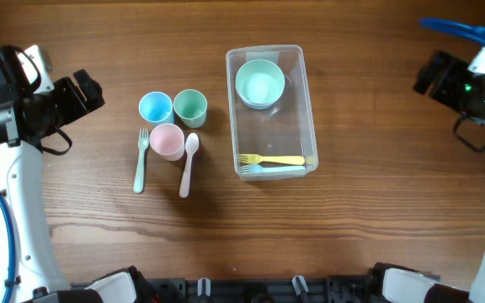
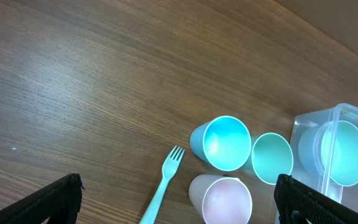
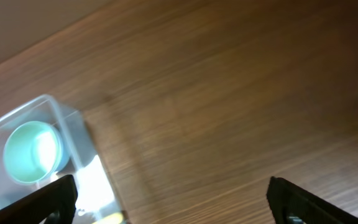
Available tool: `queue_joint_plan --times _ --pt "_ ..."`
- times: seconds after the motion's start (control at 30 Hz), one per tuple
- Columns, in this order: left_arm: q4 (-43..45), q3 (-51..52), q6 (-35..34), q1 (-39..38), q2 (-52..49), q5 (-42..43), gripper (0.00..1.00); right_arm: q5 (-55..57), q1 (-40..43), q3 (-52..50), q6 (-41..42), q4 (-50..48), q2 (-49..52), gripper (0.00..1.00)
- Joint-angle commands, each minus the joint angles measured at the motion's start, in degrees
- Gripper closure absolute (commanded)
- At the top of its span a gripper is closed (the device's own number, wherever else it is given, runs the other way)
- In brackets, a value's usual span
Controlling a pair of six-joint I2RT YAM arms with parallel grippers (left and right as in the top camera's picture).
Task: Pack container
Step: 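Move the left gripper to the pink cup and grasp it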
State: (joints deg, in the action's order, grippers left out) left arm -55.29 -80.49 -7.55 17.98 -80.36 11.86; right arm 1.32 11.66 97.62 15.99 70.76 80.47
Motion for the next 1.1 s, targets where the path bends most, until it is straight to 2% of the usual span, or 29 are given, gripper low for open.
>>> queue_joint_plan --times 0.0,0.1,0.3,0.37,0.47,0.5,0.6,0.73,0.93,0.97,1.03,1.07 --pt "0.13 -0.9 1.31 0.31 -0.22 0.26 0.0 -0.26 3.39 -0.63 2.03 0.22 0.31 0.0" --pt "0.15 -0.9 0.85 0.28 -0.22 0.55 0.0 -0.26 3.48 -0.63 2.03 0.24 0.31 0.0" --pt "-3.32 -0.9 -3.65 0.26 -0.22 7.96 0.0 -0.26 3.48 -0.63 2.08 0.22 0.31 0.0" --pt "-2.62 -0.92 -3.13 -0.57 -0.22 12.52 0.0 -0.26 3.48 -0.63 2.05 0.22 0.31 0.0" --pt "-3.13 -1.44 -2.67 -3.28 -0.22 12.31 0.01 -0.26 3.48 -0.63 2.05 0.22 0.31 0.01" --pt "-4.31 -2.71 -0.68 -4.9 -0.28 11.13 0.01 -0.28 3.48 -0.63 2.03 0.22 0.31 0.0" --pt "-13.4 -10.36 -0.15 -13.14 -2.36 -2.29 0.0 -0.26 3.48 -0.63 2.08 0.2 0.31 0.0" --pt "-20.55 -11.67 -0.15 -17.88 -5.75 -2.14 0.0 -0.26 3.48 -0.63 2.05 0.2 0.31 0.0" --pt "-20.9 -11.61 -0.66 -17.81 -12.35 -6.43 0.0 -0.26 3.48 -0.63 2.05 0.22 0.33 0.0" --pt "-21.92 -11.61 -0.81 -17.81 -15.61 -6.49 0.02 -0.26 3.48 -0.63 2.08 0.2 0.31 0.0" --pt "-22.51 -11.61 -0.81 -17.81 -20.09 -6.6 0.17 -0.26 3.48 -0.63 2.08 0.2 0.31 0.0" --pt "-22.43 -11.61 -0.81 -17.84 -22.58 -6.6 0.21 -0.26 3.48 -0.63 2.05 0.2 0.31 0.0"
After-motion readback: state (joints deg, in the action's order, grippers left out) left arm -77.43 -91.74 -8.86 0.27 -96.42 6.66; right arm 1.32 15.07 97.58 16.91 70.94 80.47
